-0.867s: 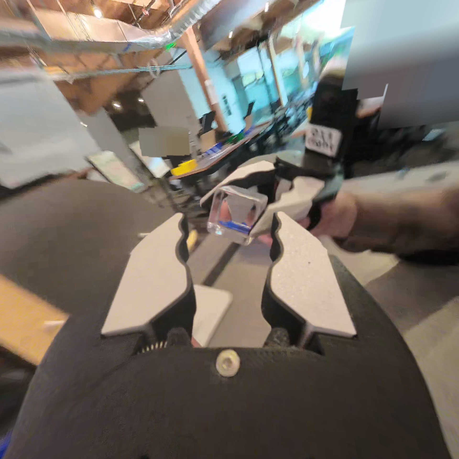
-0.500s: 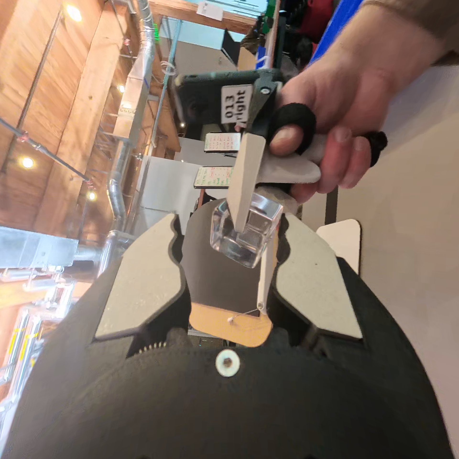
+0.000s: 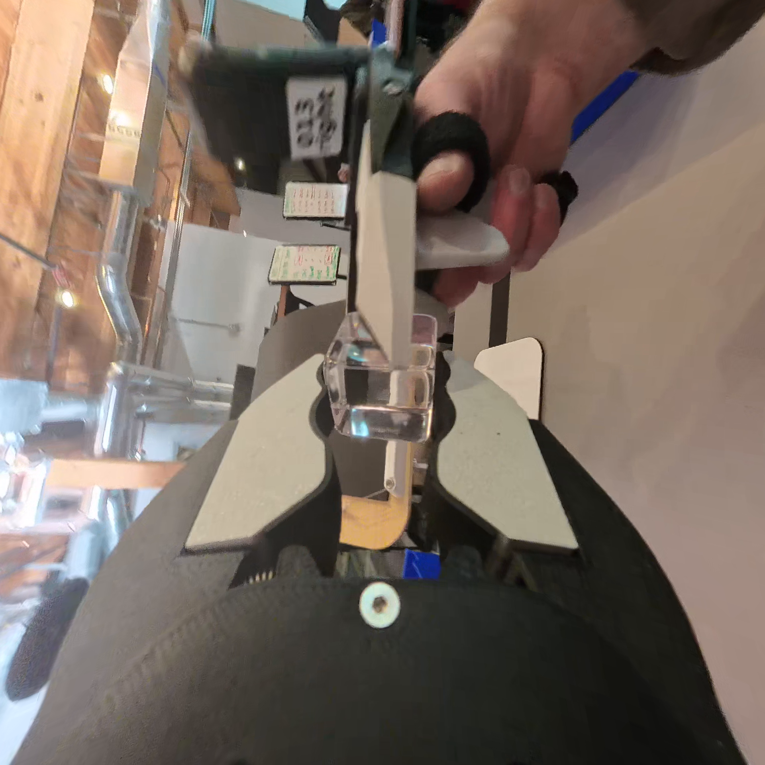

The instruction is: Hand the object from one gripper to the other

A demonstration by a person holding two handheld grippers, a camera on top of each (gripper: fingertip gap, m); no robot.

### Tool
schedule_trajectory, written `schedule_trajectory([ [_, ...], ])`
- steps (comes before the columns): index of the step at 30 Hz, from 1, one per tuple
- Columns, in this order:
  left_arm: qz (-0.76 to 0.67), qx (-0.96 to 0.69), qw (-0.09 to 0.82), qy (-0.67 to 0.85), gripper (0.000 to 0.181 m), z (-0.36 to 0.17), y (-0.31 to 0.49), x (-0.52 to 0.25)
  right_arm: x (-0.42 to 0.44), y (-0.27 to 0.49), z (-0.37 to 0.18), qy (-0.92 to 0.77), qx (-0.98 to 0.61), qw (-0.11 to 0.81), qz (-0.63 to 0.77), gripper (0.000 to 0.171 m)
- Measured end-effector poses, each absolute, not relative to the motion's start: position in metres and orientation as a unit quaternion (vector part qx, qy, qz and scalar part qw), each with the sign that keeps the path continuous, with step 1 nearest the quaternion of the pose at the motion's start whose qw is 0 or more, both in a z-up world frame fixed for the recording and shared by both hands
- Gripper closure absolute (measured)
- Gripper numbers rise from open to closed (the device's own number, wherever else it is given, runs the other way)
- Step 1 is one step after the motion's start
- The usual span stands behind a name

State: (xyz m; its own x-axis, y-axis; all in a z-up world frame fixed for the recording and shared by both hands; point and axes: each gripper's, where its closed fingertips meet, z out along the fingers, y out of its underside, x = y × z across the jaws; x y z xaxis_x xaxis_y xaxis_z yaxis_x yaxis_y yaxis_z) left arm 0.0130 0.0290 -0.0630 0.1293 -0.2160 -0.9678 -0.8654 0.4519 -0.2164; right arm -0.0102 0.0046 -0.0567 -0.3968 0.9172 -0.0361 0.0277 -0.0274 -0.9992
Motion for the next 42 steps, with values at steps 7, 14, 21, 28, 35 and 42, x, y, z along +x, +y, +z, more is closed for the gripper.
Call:
schedule_trajectory([
  [7, 0.345, -0.557, 0.564, 0.502, 0.135, -0.056, 0.061, -0.036, 0.0, 0.045, -0.035, -0.589, -0.43, 0.558, 0.397, 0.119],
  [14, 0.416, -0.557, 0.507, 0.51, 0.135, -0.064, 0.066, -0.038, -0.008, 0.043, -0.045, -0.654, -0.328, 0.663, 0.159, 0.12],
  [21, 0.402, -0.553, 0.481, 0.549, 0.136, -0.068, 0.06, -0.029, -0.013, 0.047, -0.063, -0.687, -0.262, 0.678, 0.015, 0.123],
  [28, 0.396, -0.548, 0.475, 0.564, 0.136, -0.071, 0.057, -0.021, -0.02, 0.047, -0.076, -0.702, -0.248, 0.667, -0.017, 0.128],
  [35, 0.386, -0.543, 0.469, 0.579, 0.136, -0.074, 0.053, -0.021, -0.022, 0.045, -0.077, -0.703, -0.245, 0.667, -0.009, 0.134],
  [42, 0.374, -0.538, 0.464, 0.596, 0.135, -0.067, 0.049, -0.02, -0.021, 0.042, -0.071, -0.694, -0.248, 0.675, 0.034, 0.134],
])
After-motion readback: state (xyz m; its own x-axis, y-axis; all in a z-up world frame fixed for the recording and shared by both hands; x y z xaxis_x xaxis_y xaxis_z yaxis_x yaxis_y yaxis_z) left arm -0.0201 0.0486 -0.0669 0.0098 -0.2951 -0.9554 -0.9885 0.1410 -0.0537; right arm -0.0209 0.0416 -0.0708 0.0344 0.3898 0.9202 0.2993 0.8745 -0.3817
